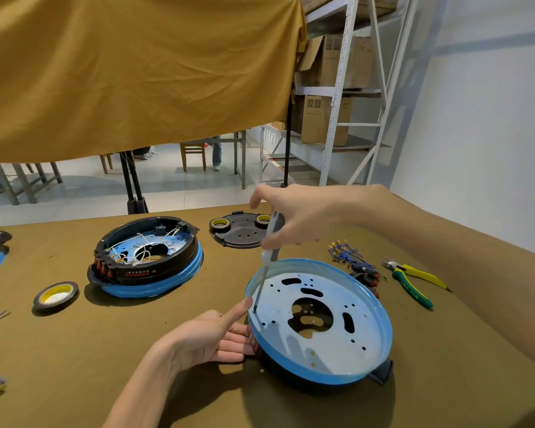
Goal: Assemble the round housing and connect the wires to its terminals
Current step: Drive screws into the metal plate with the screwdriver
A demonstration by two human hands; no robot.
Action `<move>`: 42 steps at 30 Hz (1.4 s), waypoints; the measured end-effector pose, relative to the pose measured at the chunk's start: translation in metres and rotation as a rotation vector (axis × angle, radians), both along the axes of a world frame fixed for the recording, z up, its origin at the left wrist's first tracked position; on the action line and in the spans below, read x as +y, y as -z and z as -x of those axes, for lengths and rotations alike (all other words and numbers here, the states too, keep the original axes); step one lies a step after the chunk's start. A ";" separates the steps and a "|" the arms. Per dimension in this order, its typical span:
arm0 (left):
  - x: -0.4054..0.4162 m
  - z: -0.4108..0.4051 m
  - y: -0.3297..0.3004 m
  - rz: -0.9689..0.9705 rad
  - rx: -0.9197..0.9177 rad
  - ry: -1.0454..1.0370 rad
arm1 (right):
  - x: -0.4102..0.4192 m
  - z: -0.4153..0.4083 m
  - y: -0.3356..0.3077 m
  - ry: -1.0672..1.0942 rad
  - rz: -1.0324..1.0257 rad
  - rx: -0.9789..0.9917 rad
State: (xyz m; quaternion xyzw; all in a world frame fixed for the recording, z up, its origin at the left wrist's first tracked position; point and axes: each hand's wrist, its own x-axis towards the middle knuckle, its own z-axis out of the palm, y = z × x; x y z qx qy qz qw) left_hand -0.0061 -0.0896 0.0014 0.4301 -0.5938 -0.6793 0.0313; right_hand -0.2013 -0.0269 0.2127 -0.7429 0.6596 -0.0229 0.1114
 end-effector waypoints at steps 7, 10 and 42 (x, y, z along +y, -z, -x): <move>-0.001 0.000 0.001 -0.013 -0.008 -0.010 | 0.003 -0.008 -0.002 -0.006 -0.012 -0.015; -0.001 0.001 0.001 -0.013 -0.005 -0.007 | 0.005 -0.013 -0.005 -0.048 -0.018 -0.049; -0.001 0.001 0.001 -0.006 -0.028 0.003 | -0.002 -0.018 0.001 -0.070 0.154 0.086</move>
